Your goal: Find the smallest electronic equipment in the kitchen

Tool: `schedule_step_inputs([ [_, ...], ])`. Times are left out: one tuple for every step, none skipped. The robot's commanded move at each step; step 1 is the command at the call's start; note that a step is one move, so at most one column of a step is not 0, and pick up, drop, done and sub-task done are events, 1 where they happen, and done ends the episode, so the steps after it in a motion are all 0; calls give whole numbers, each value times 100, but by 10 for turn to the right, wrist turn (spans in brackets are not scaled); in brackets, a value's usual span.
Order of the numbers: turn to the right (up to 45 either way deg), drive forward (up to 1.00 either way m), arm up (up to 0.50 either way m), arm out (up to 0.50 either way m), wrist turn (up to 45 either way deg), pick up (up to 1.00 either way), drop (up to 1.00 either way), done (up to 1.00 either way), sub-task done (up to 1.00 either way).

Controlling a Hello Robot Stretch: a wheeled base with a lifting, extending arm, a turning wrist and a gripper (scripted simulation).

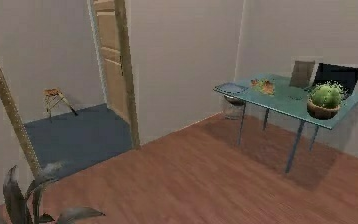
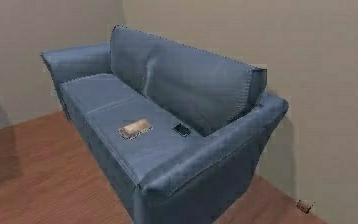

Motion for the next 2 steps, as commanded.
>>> schedule_step_inputs([
  [0,75,0,0,0,0,0,0,0],
  [-390,0,0,0,0,0,0,0,0],
])
